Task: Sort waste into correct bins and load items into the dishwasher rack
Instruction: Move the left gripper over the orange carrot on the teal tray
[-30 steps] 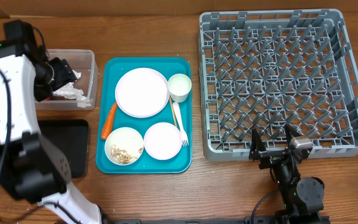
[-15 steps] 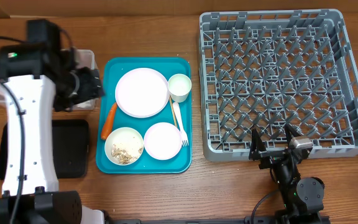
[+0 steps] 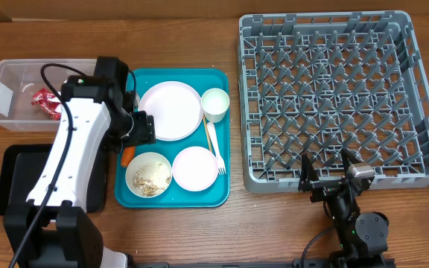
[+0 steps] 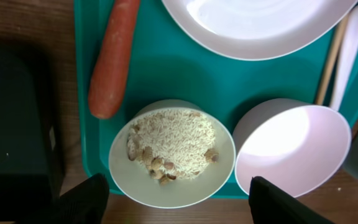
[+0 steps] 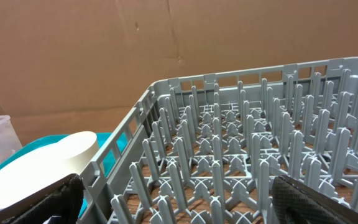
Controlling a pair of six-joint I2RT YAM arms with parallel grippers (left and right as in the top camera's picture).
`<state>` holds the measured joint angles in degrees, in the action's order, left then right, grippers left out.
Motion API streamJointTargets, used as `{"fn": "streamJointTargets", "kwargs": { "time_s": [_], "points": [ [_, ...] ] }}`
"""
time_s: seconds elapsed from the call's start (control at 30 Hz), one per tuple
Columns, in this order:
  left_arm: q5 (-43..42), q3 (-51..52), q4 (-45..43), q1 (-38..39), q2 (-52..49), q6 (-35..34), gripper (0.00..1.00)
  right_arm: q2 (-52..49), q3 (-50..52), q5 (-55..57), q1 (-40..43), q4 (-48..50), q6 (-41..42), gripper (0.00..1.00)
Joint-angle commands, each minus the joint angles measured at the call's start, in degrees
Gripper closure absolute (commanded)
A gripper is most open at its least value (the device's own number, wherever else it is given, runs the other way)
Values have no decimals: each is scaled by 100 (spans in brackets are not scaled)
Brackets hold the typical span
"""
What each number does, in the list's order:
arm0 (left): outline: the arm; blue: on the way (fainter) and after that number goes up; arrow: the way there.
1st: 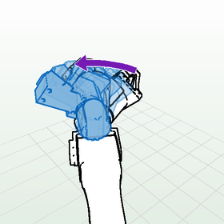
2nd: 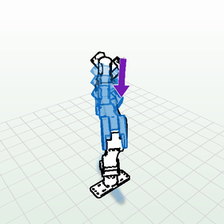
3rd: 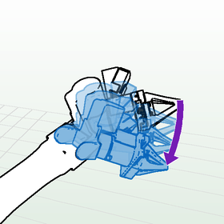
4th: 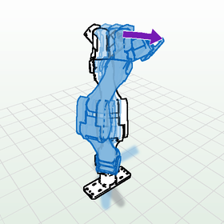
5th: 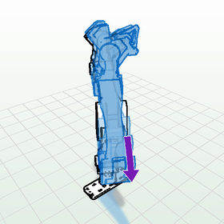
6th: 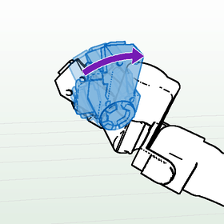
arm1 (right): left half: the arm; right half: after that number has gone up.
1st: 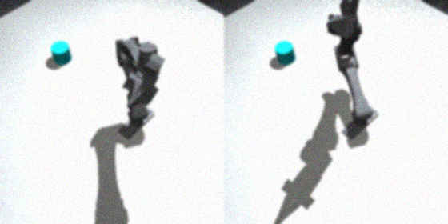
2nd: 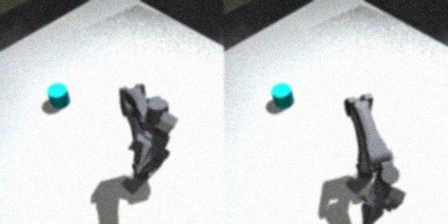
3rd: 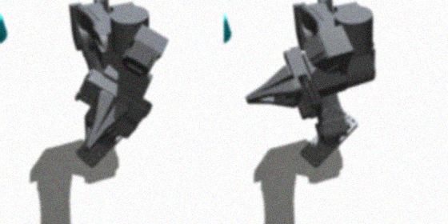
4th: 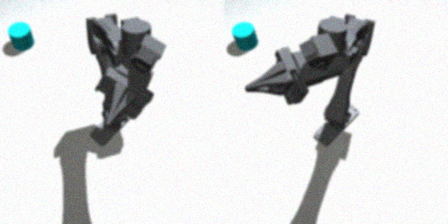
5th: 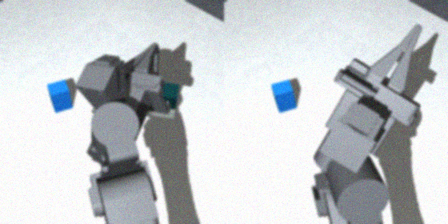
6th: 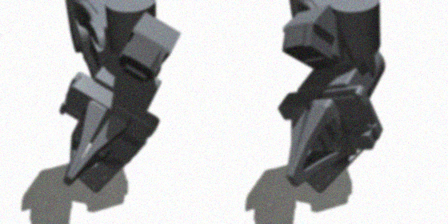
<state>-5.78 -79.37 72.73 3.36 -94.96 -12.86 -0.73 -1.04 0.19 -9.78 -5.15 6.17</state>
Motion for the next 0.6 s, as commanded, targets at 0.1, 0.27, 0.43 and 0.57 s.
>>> {"fn": "streamJointTargets", "kwargs": {
  "time_s": [0.1,0.27,0.43,0.57],
  "points": [
    [365,514,-376,0,-37,-22,26,55,59,-31,22,33,-22,0],
    [793,667,-538,0,-37,-334,26,55,59,-31,22,33,-22,0],
    [1123,669,-728,0,-39,-256,28,55,59,-31,22,33,-22,0],
    [1132,699,-892,2,-39,232,29,55,59,-31,22,33,-22,0]
  ]
}}
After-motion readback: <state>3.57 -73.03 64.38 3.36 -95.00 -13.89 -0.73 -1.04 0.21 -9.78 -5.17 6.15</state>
